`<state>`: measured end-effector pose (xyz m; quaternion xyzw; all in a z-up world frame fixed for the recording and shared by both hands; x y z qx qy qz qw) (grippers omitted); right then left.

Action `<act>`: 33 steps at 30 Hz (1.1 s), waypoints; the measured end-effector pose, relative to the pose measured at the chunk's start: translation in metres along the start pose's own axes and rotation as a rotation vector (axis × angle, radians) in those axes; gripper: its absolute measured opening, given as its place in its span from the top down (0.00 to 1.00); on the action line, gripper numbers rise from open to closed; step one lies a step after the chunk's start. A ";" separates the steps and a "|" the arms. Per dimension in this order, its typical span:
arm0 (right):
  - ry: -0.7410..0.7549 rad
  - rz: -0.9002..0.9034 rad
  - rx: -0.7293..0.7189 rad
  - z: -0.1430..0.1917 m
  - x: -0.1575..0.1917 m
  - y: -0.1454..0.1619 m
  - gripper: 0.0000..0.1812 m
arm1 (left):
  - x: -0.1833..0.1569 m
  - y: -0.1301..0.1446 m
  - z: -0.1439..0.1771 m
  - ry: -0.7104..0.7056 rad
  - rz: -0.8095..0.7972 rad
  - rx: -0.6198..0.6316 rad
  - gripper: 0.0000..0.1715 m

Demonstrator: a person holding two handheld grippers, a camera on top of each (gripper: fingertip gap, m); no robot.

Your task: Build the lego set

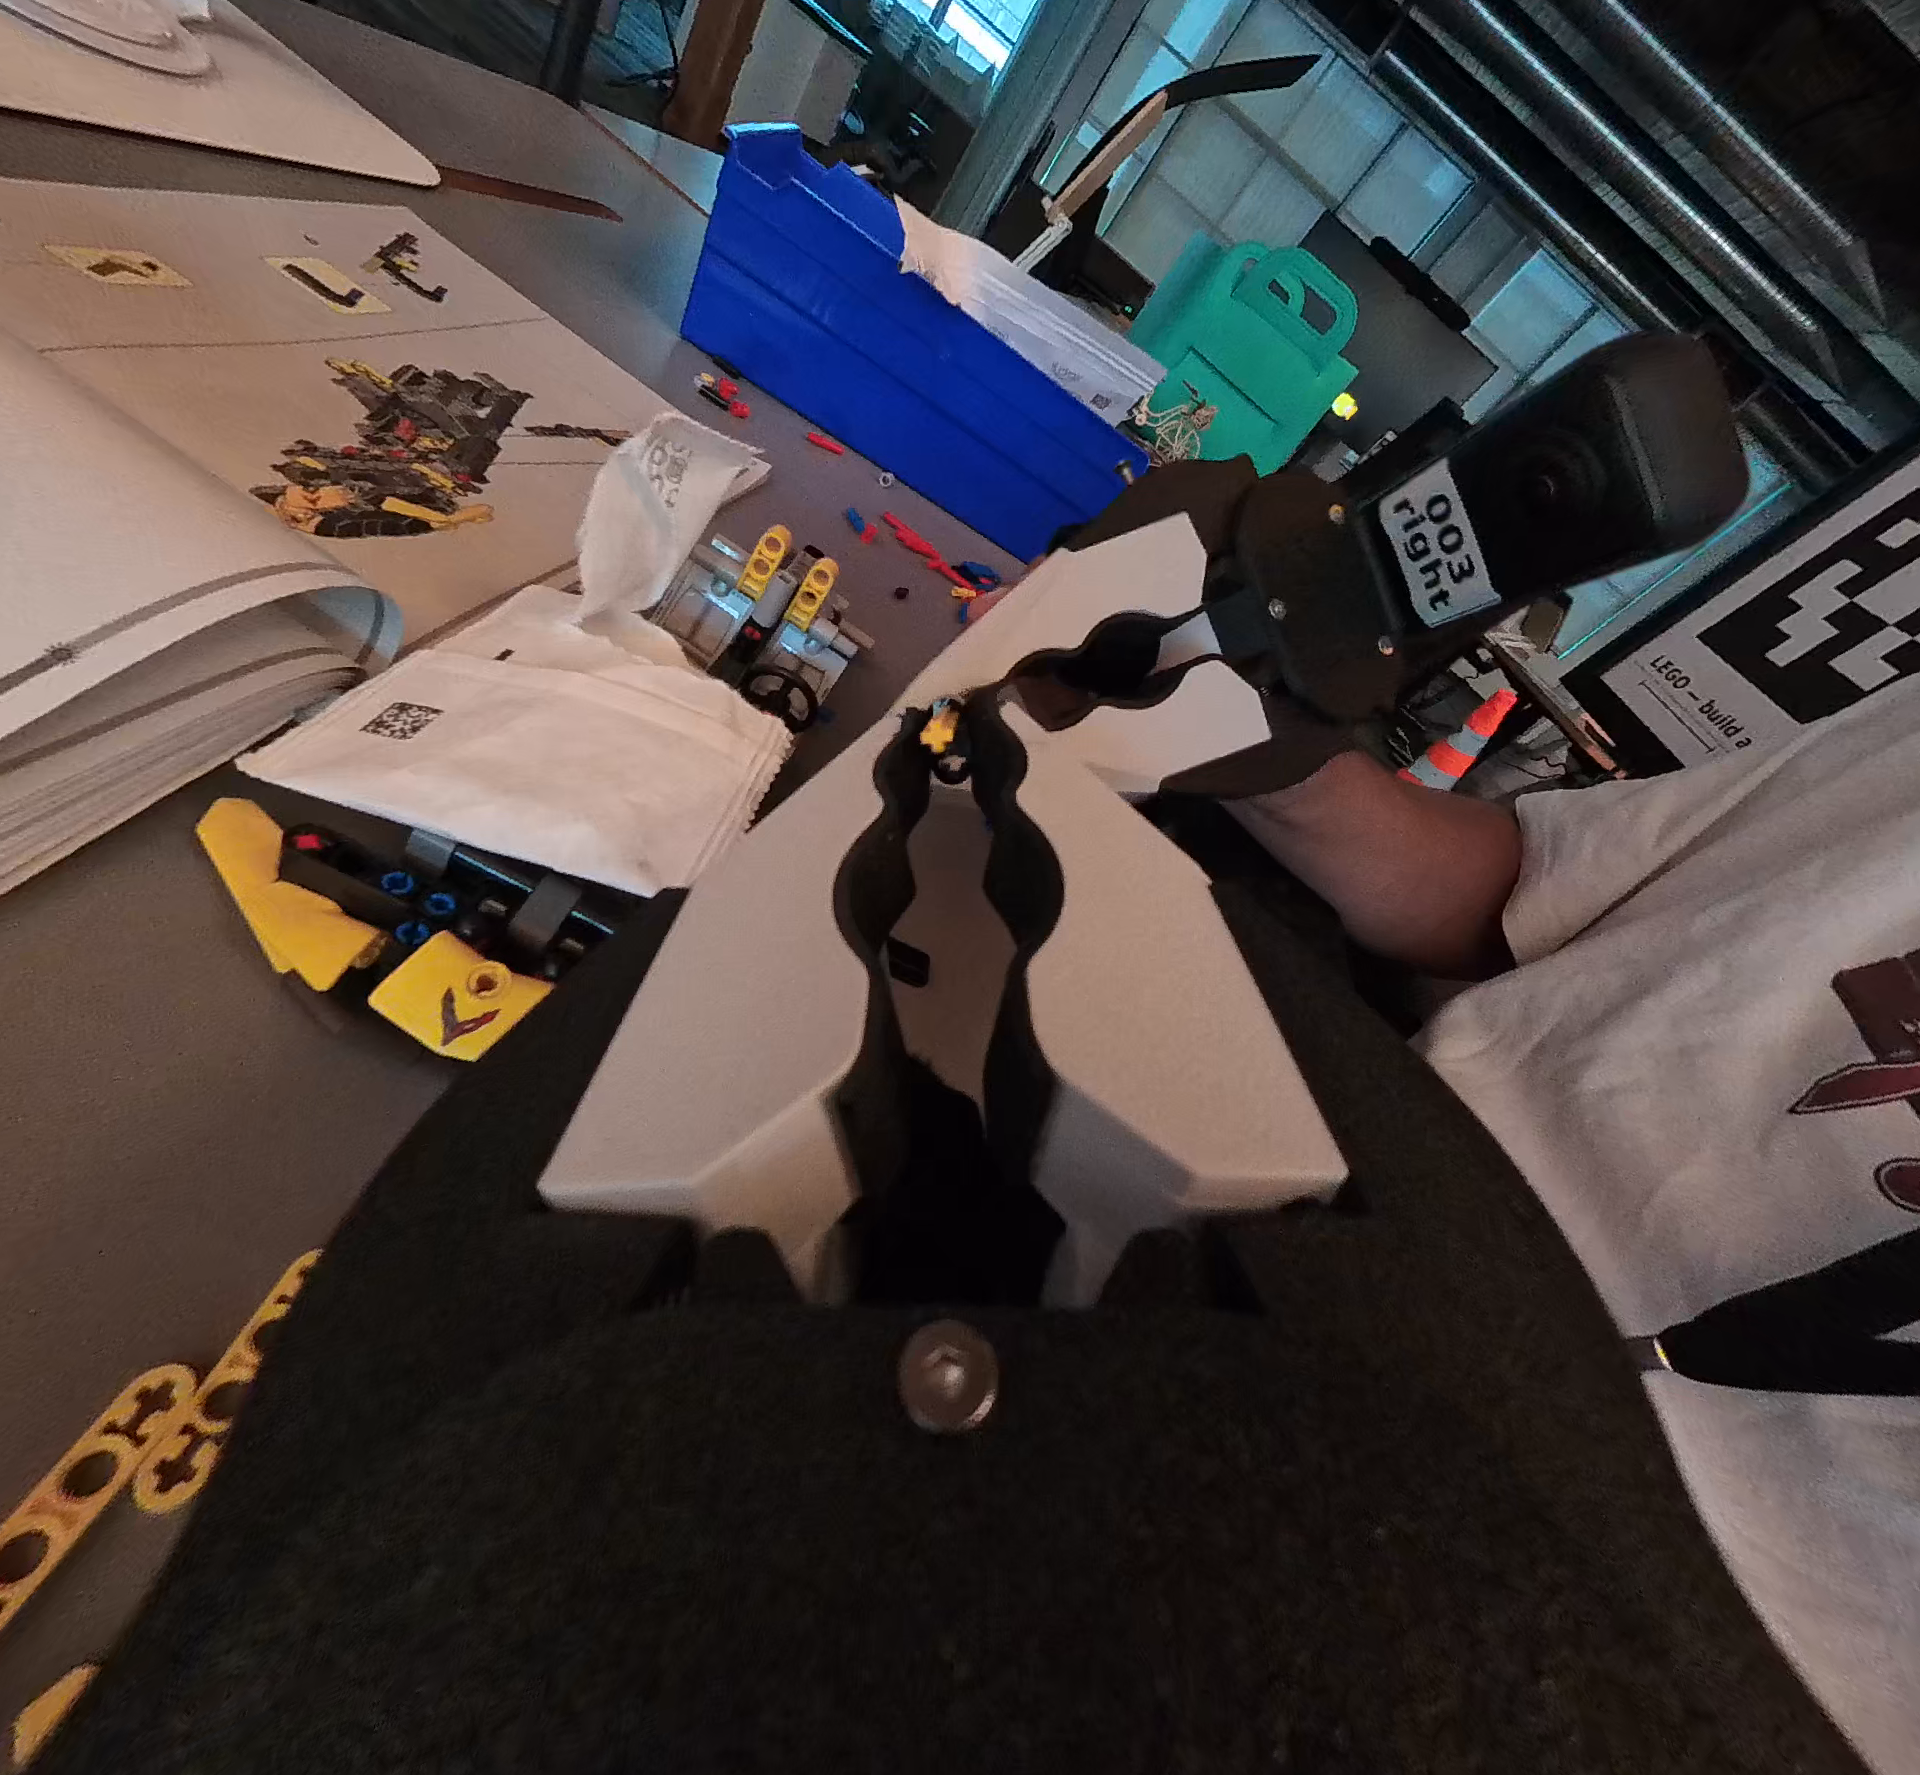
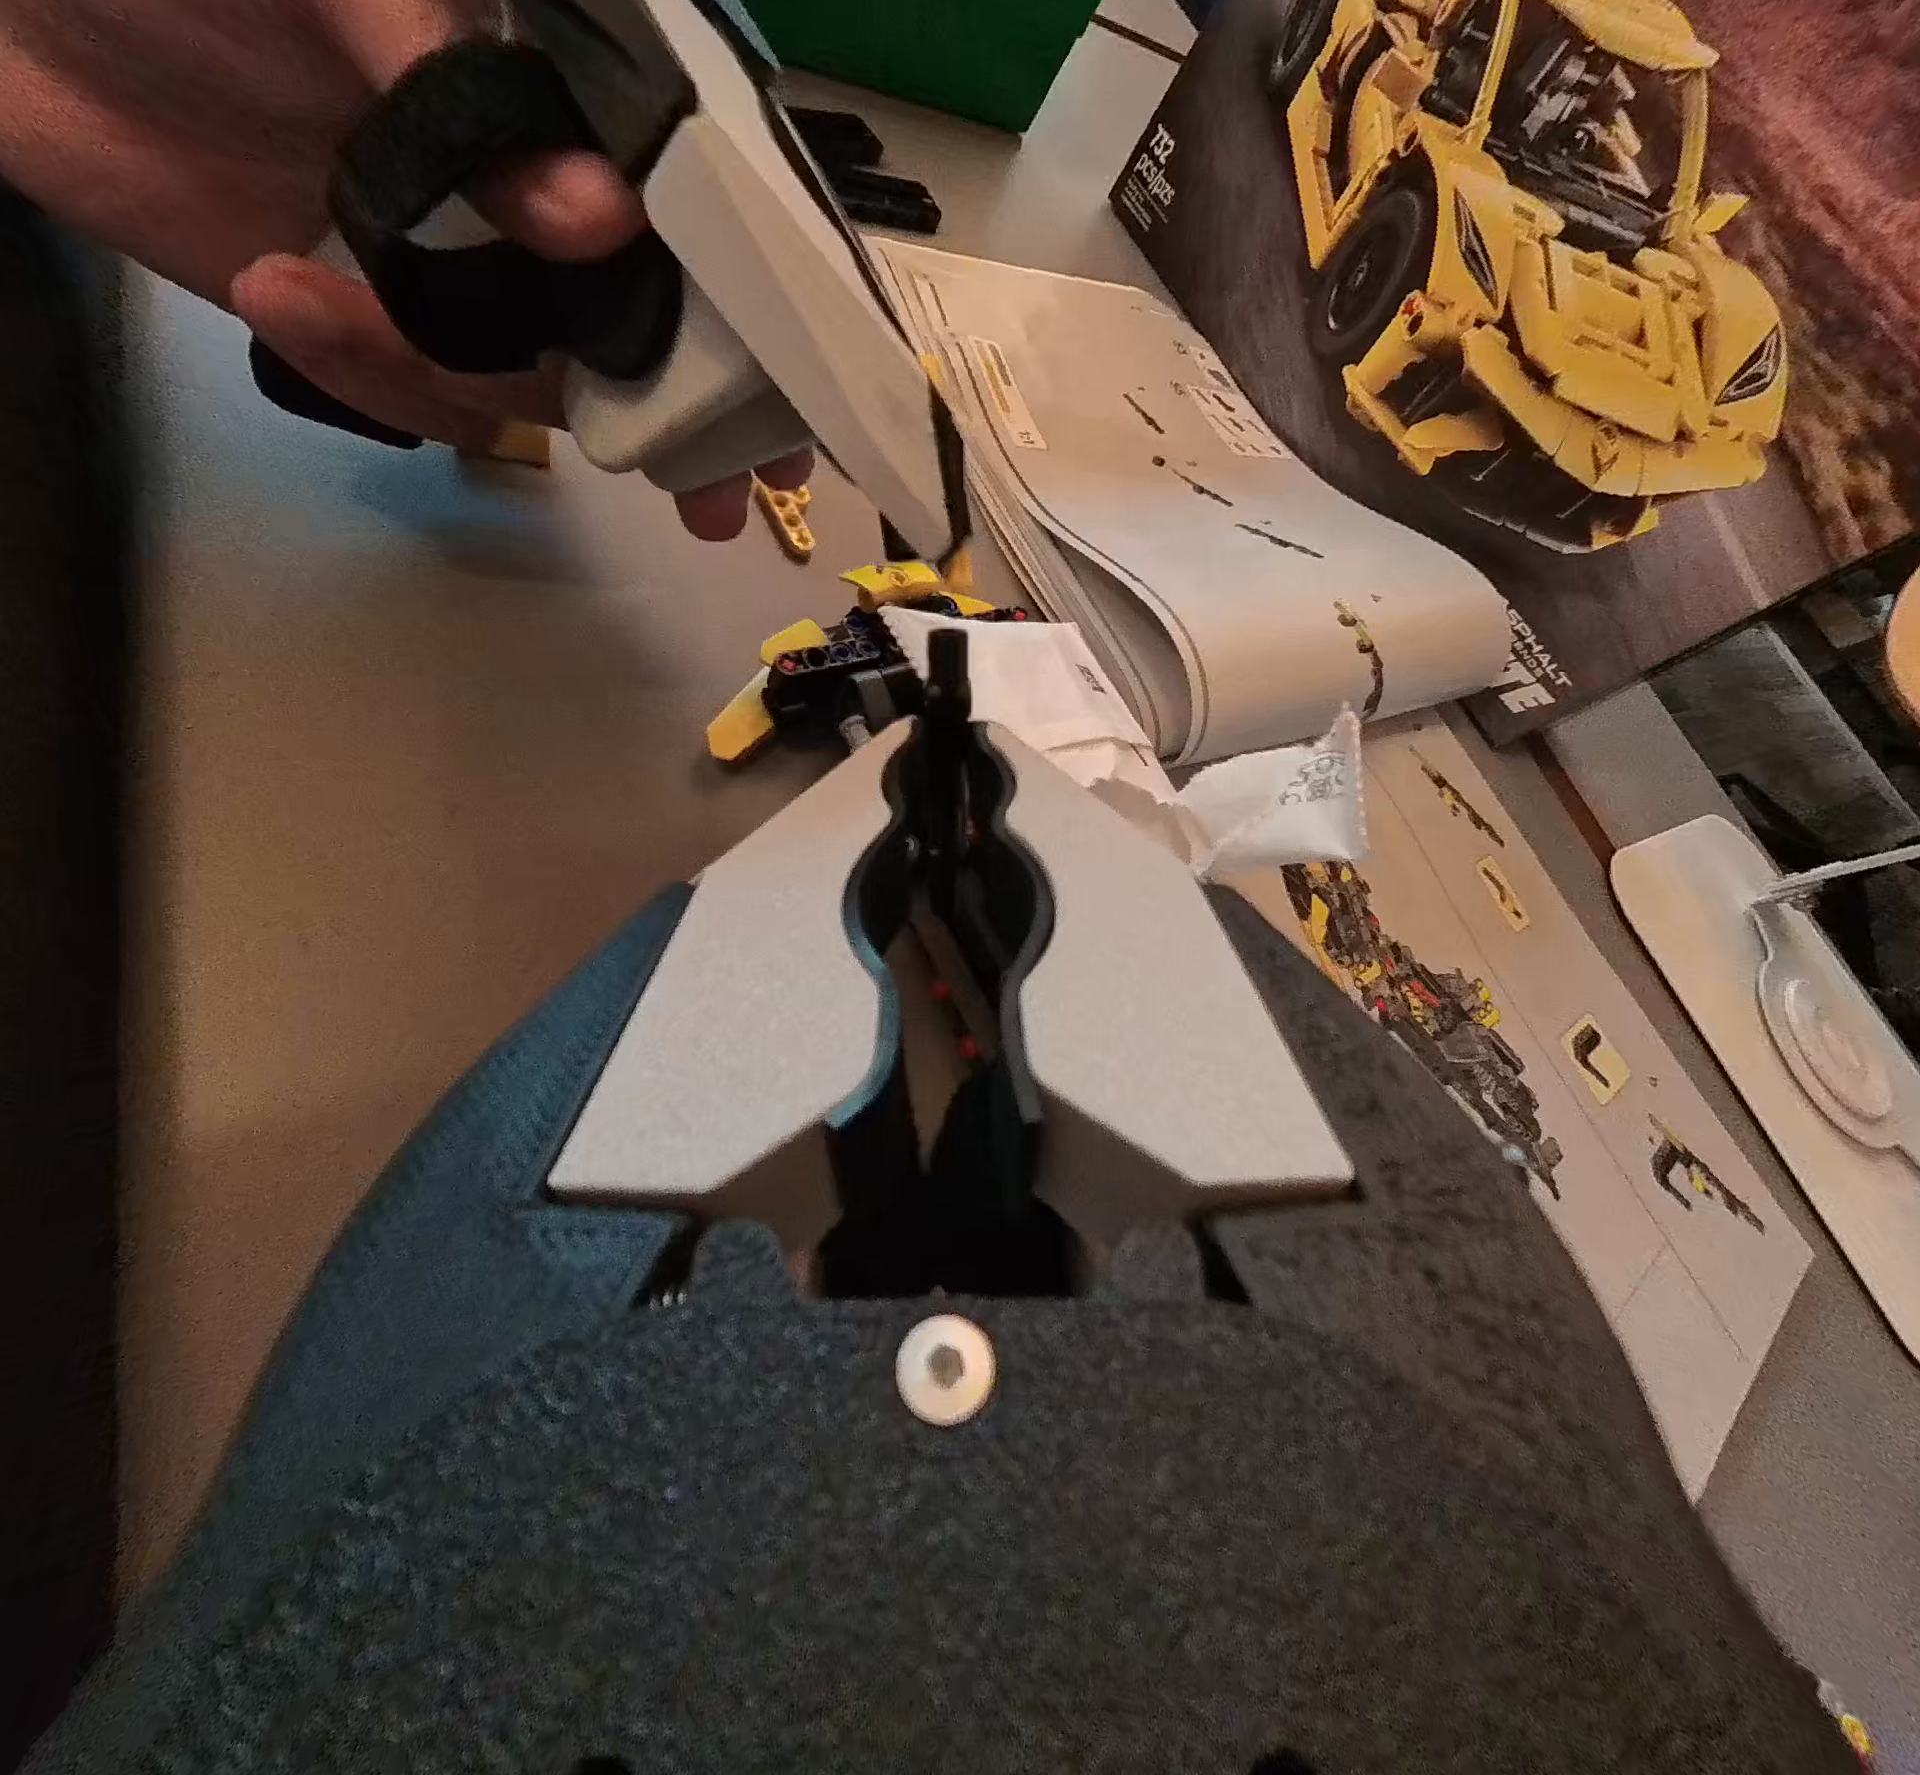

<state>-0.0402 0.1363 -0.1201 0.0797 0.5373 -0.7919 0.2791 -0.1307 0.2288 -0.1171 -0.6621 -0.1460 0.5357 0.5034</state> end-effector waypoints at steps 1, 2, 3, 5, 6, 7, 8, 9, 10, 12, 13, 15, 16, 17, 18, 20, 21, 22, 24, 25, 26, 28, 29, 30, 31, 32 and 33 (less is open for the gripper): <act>-0.005 -0.012 -0.004 0.000 -0.001 0.000 0.96 | 0.000 0.000 0.001 -0.001 0.000 -0.003 0.97; -0.009 -0.025 -0.010 0.001 -0.002 0.000 0.96 | 0.000 -0.001 0.001 0.000 0.001 -0.004 0.97; -0.014 -0.035 -0.015 0.001 -0.003 0.000 0.96 | 0.000 -0.001 0.001 0.001 0.002 -0.004 0.97; -0.035 -0.050 -0.023 0.002 -0.003 0.000 0.96 | 0.000 -0.001 0.001 -0.001 -0.001 -0.003 0.97; -0.059 -0.060 -0.027 0.002 -0.003 0.001 0.96 | 0.000 -0.001 0.001 -0.001 -0.005 0.001 0.97; -0.100 -0.077 -0.030 0.003 -0.001 0.002 0.96 | 0.000 0.000 0.001 0.000 -0.009 0.007 0.97; -0.175 -0.119 -0.036 0.003 0.001 0.003 0.96 | -0.001 0.000 0.001 0.006 -0.014 0.015 0.97; -0.269 -0.186 -0.050 0.004 0.002 0.004 0.96 | -0.003 0.002 -0.001 0.026 -0.017 0.031 0.97; -0.396 -0.268 -0.061 0.007 0.004 0.005 0.96 | -0.006 0.004 -0.003 0.054 -0.012 0.050 0.97; -0.651 -0.460 -0.079 0.016 0.002 0.005 0.96 | -0.012 0.008 -0.007 0.105 -0.007 0.085 0.97; -0.769 -0.525 -0.076 0.021 0.000 0.006 0.97 | -0.016 0.011 -0.009 0.133 -0.011 0.104 0.97; -0.916 -0.580 -0.075 0.030 -0.002 0.010 0.97 | -0.024 0.015 -0.013 0.182 -0.022 0.141 0.97; -0.959 -0.603 -0.066 0.031 -0.002 0.012 0.97 | -0.028 0.018 -0.015 0.202 -0.030 0.164 0.97; -1.003 -0.624 -0.038 0.033 -0.001 0.014 0.97 | -0.032 0.021 -0.018 0.217 -0.043 0.188 0.97; -1.021 -0.627 -0.012 0.033 0.001 0.016 0.97 | -0.036 0.024 -0.019 0.227 -0.059 0.210 0.97; -1.010 -0.604 0.047 0.030 0.006 0.023 0.97 | -0.042 0.030 -0.022 0.244 -0.092 0.261 0.97; -1.023 -0.600 0.065 0.030 0.008 0.024 0.97 | -0.043 0.033 -0.023 0.241 -0.105 0.285 0.97; -1.031 -0.590 0.081 0.030 0.010 0.025 0.97 | -0.044 0.036 -0.024 0.240 -0.115 0.306 0.97; -1.025 -0.573 0.100 0.030 0.013 0.027 0.97 | -0.046 0.039 -0.024 0.231 -0.141 0.329 0.97; -1.028 -0.573 0.104 0.030 0.013 0.027 0.97 | -0.046 0.040 -0.024 0.221 -0.154 0.337 0.97; -1.026 -0.568 0.111 0.030 0.014 0.028 0.97 | -0.045 0.039 -0.024 0.205 -0.168 0.336 0.97; -1.020 -0.559 0.120 0.029 0.014 0.030 0.97 | -0.044 0.037 -0.022 0.188 -0.183 0.325 0.97; -1.022 -0.562 0.118 0.030 0.014 0.030 0.97 | -0.043 0.037 -0.021 0.186 -0.180 0.330 0.97; -1.016 -0.560 0.116 0.029 0.014 0.030 0.97 | -0.042 0.038 -0.021 0.182 -0.179 0.334 0.97; -1.012 -0.558 0.112 0.029 0.014 0.029 0.97 | -0.042 0.038 -0.021 0.182 -0.183 0.340 0.97; -1.014 -0.558 0.113 0.029 0.014 0.029 0.97 | -0.042 0.039 -0.021 0.181 -0.188 0.345 0.97; -1.011 -0.552 0.116 0.028 0.014 0.029 0.97 | -0.041 0.040 -0.022 0.174 -0.191 0.350 0.97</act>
Point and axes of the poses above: each gripper's, where its closed fingertips meet, z back along the fingers, y out of its underside, x = y × z across the jaws, the point moved 7 cm from there along z, back along the fingers, and after that the axes turned 3 degrees about y, right-handed, at the moved point
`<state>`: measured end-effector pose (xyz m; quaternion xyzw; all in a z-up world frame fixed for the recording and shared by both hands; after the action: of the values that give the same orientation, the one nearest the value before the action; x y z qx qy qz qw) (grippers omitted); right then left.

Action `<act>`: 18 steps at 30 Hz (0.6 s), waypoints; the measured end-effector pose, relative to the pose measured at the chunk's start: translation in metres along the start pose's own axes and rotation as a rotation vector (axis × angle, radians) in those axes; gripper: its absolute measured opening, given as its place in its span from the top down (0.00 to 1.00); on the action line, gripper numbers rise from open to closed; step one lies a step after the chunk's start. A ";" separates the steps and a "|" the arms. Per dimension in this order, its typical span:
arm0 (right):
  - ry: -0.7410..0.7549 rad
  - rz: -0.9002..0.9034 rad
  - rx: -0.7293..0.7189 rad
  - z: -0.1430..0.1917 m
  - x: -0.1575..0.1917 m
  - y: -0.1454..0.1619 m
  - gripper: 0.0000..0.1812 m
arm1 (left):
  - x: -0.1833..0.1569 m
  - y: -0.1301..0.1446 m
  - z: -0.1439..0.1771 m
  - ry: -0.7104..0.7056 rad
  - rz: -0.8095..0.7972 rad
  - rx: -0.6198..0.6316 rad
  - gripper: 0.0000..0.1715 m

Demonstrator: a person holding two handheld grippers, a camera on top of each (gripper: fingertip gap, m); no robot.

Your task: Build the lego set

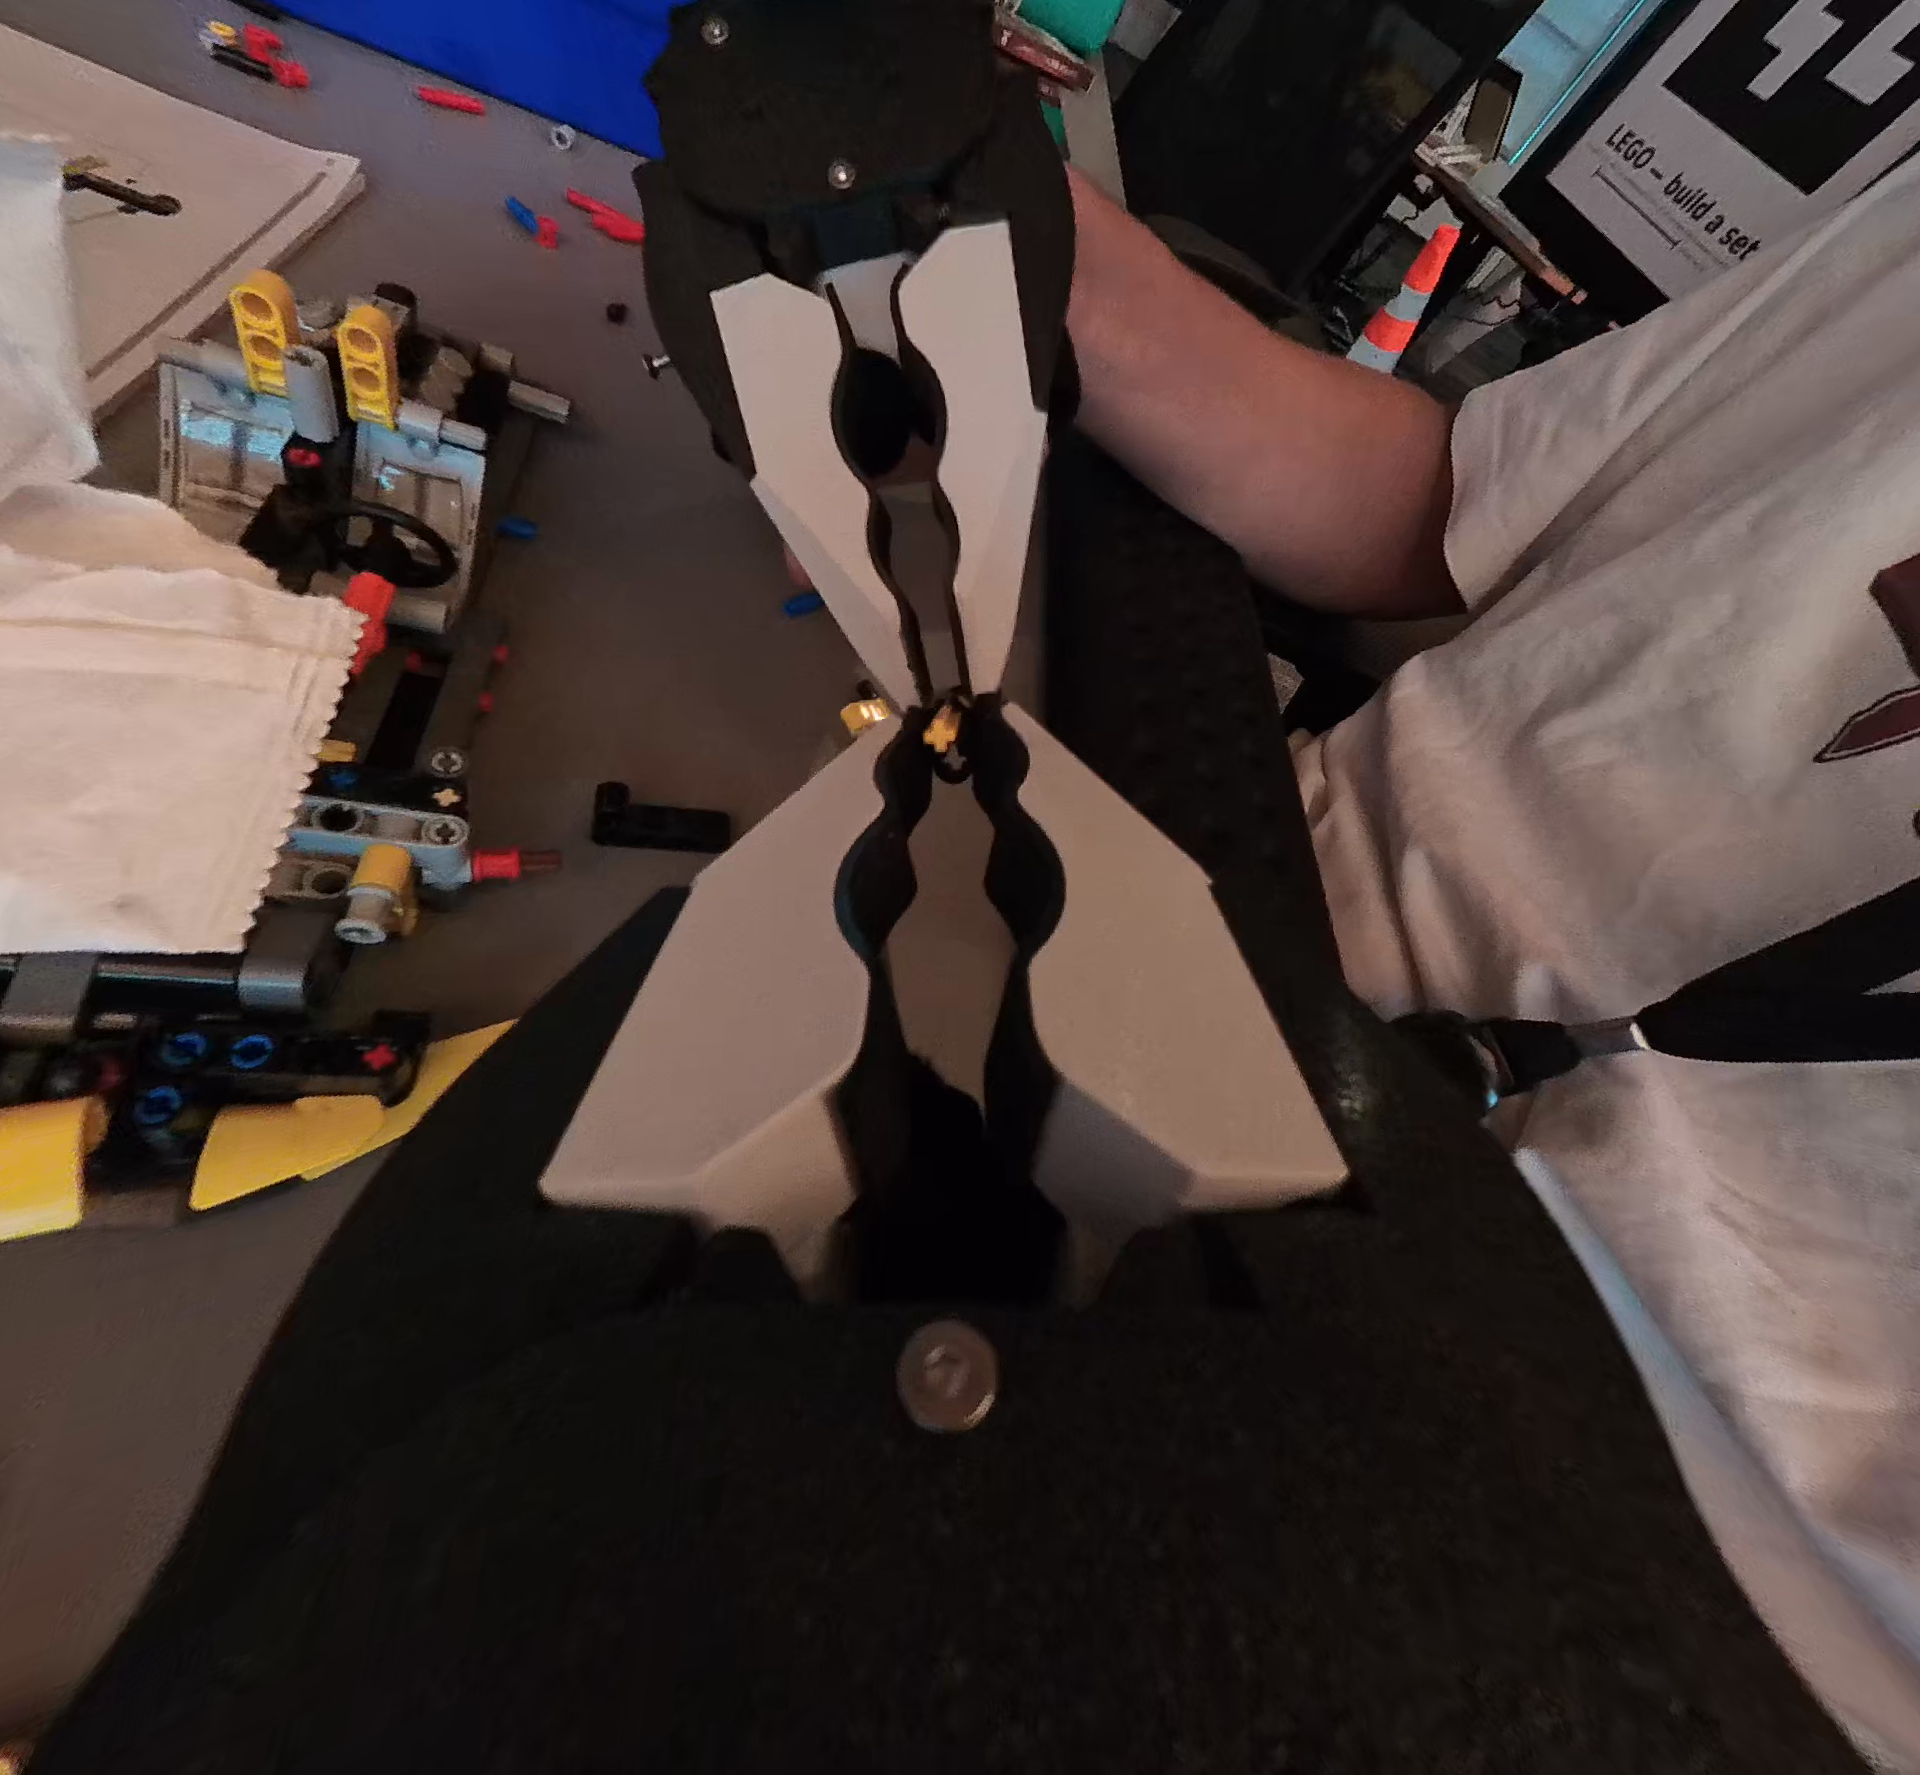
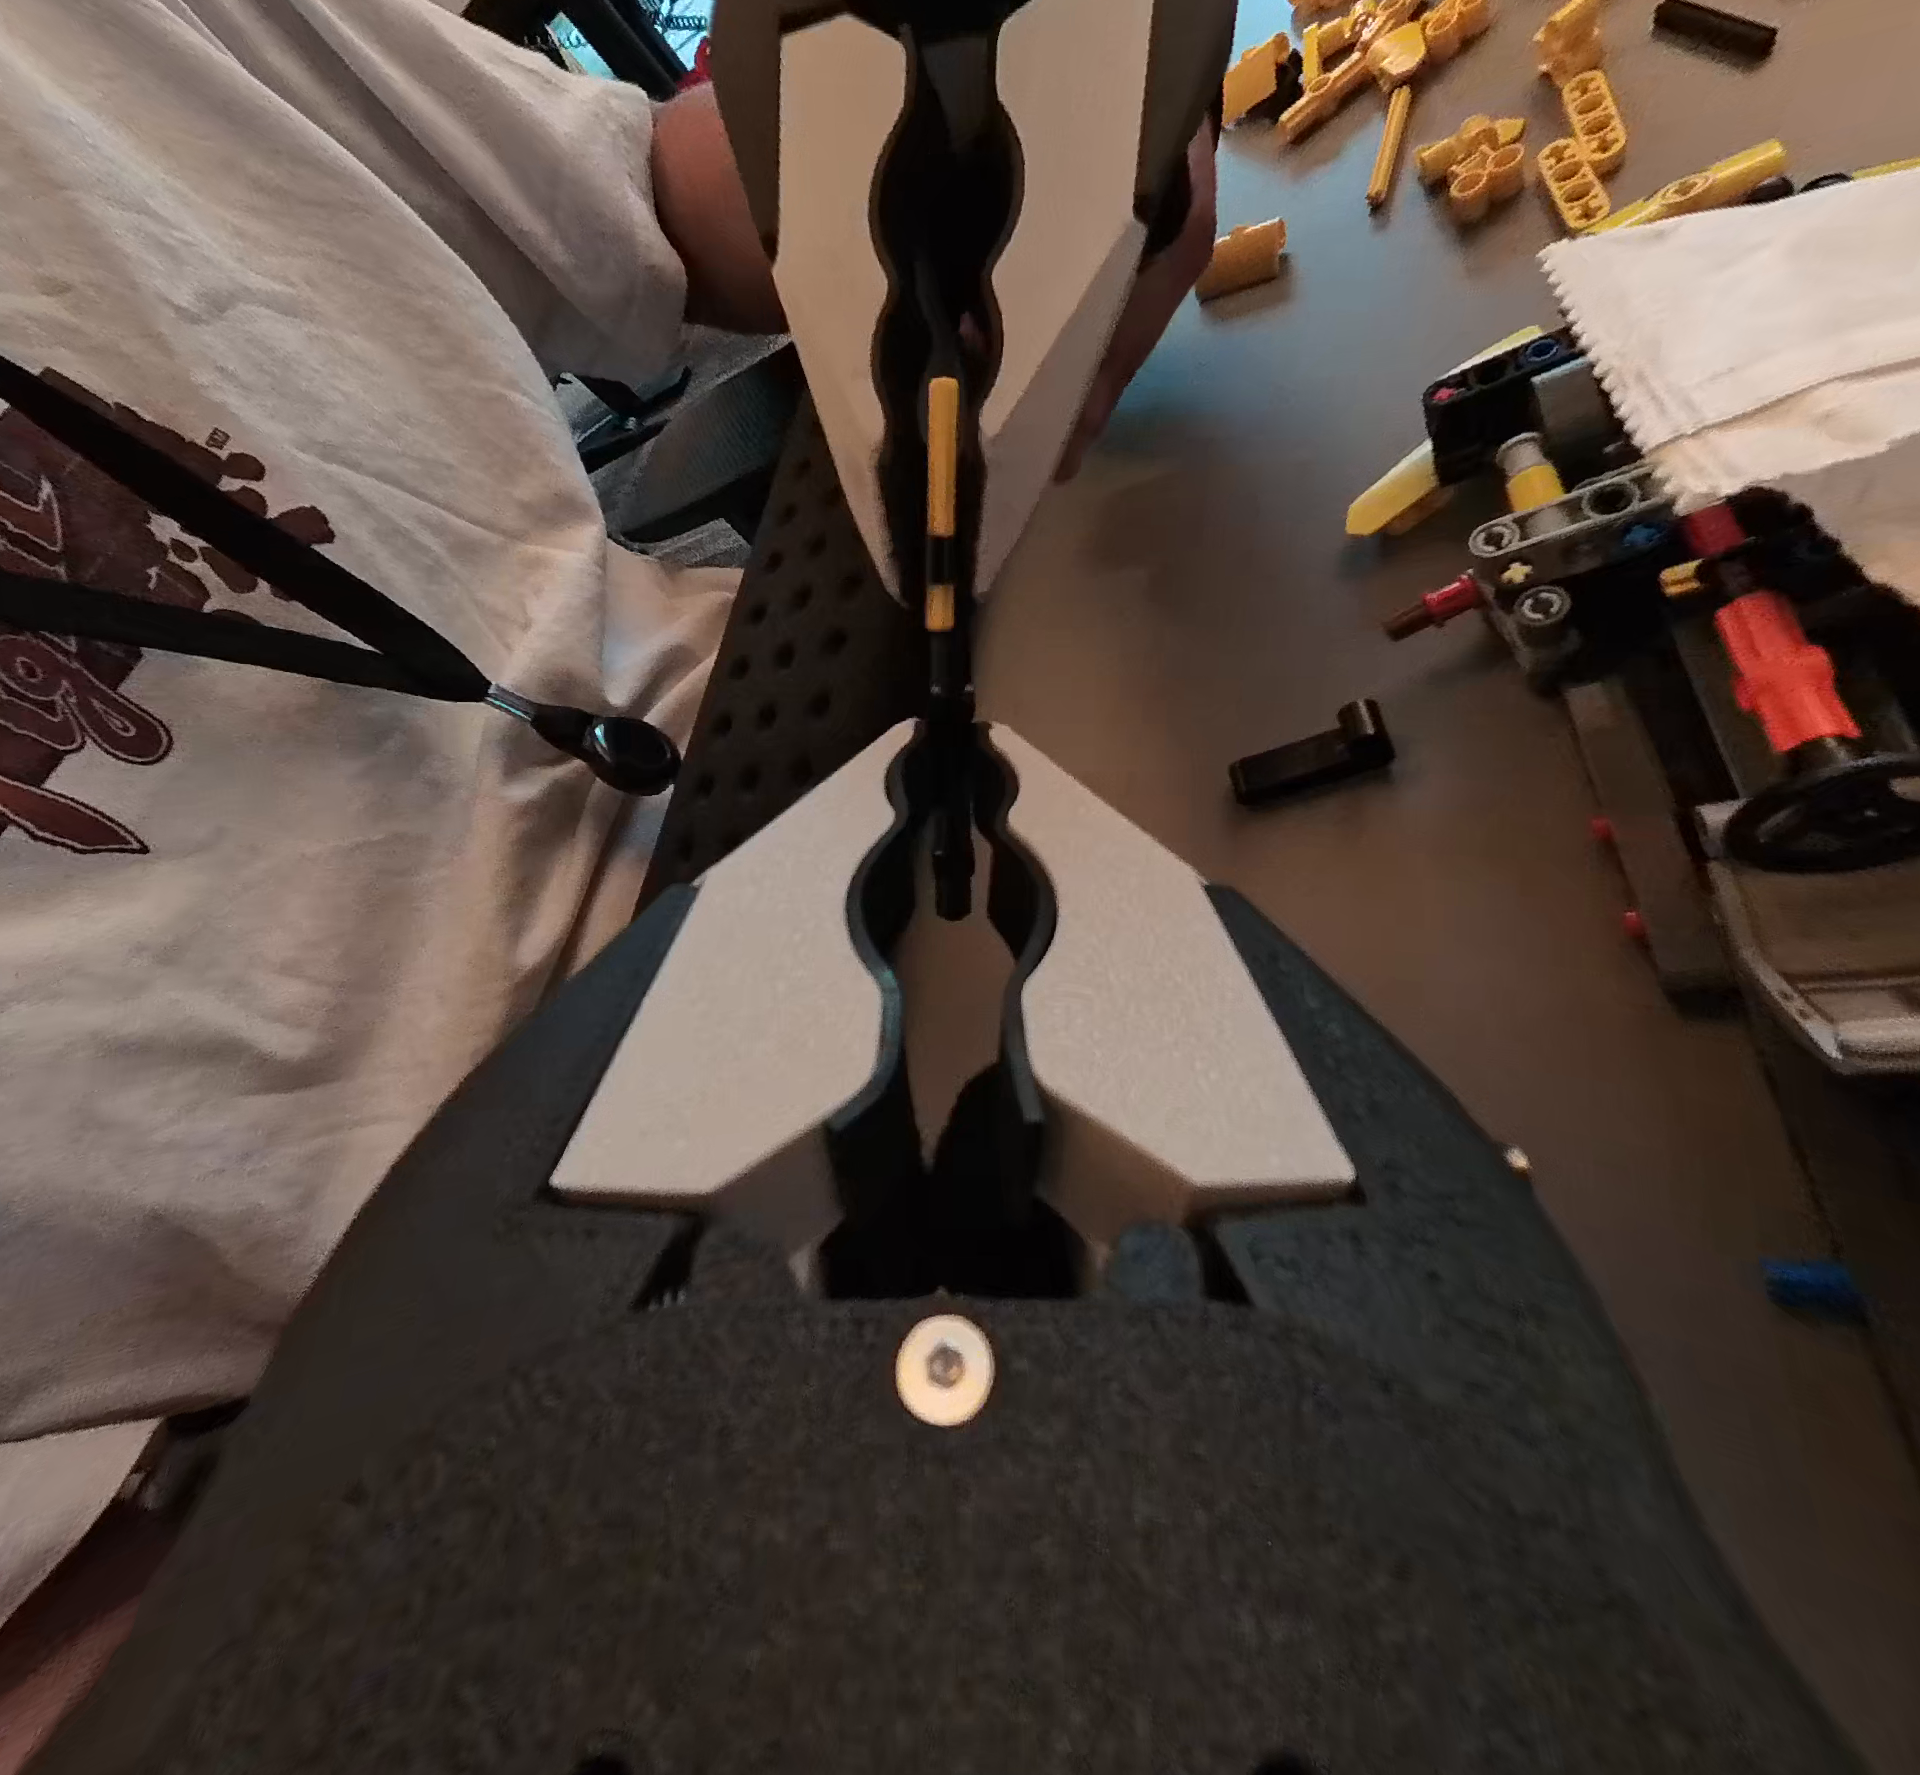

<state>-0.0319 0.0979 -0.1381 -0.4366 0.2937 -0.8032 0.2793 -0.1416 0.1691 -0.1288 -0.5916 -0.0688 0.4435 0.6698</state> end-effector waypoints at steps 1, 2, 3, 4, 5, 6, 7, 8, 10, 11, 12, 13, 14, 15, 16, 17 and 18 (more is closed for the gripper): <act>0.003 0.003 0.007 -0.001 0.000 0.001 0.97 | 0.001 0.001 -0.001 -0.005 0.002 0.006 0.97; 0.003 0.002 0.011 -0.001 0.000 0.001 0.97 | 0.001 0.001 -0.001 -0.003 0.004 0.005 0.97; 0.005 0.002 0.015 -0.002 0.000 0.002 0.97 | 0.000 0.001 -0.002 0.006 0.002 0.005 0.97; 0.012 0.004 0.021 -0.003 -0.001 0.002 0.97 | 0.000 0.001 -0.003 0.011 0.001 0.010 0.97; 0.016 0.006 0.028 -0.003 -0.001 0.003 0.97 | 0.000 0.002 -0.004 0.012 0.000 0.020 0.97; 0.021 0.007 0.028 -0.004 -0.001 0.003 0.97 | 0.000 0.003 -0.005 0.009 -0.004 0.030 0.97; 0.021 0.005 0.028 -0.004 -0.002 0.003 0.97 | -0.001 0.003 -0.006 0.006 -0.013 0.036 0.97; 0.018 0.003 0.030 -0.004 -0.001 0.003 0.97 | -0.001 0.003 -0.006 0.003 -0.025 0.042 0.97; 0.020 0.002 0.034 -0.005 -0.002 0.003 0.97 | -0.001 0.003 -0.006 -0.006 -0.036 0.048 0.97; 0.022 0.004 0.039 -0.005 -0.002 0.004 0.97 | -0.001 0.003 -0.005 -0.009 -0.040 0.043 0.97; 0.022 0.006 0.039 -0.005 -0.002 0.004 0.97 | -0.001 0.002 -0.004 -0.015 -0.042 0.036 0.97; 0.019 0.006 0.034 -0.004 -0.001 0.004 0.97 | 0.000 0.002 -0.003 -0.019 -0.040 0.031 0.97; 0.017 0.004 0.032 -0.004 -0.001 0.004 0.97 | 0.000 0.002 -0.002 -0.017 -0.034 0.027 0.97; 0.020 0.006 0.027 -0.003 -0.002 0.004 0.97 | 0.000 0.002 -0.001 -0.011 -0.031 0.027 0.97; 0.020 0.006 0.021 -0.003 -0.002 0.003 0.97 | 0.000 0.002 -0.001 -0.012 -0.034 0.028 0.97; 0.012 0.006 0.016 -0.002 -0.001 0.002 0.97 | 0.000 0.002 -0.002 -0.016 -0.039 0.032 0.97; 0.011 0.009 0.019 -0.002 0.000 0.003 0.97 | 0.000 0.003 -0.002 -0.018 -0.041 0.036 0.97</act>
<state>-0.0333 0.0968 -0.1413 -0.4280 0.2898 -0.8071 0.2853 -0.1419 0.1673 -0.1315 -0.5739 -0.0791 0.4360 0.6887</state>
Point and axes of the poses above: each gripper's, where its closed fingertips meet, z back along the fingers, y out of its underside, x = y × z across the jaws, the point moved 7 cm from there along z, back along the fingers, and after that the axes turned 3 degrees about y, right-handed, at the moved point
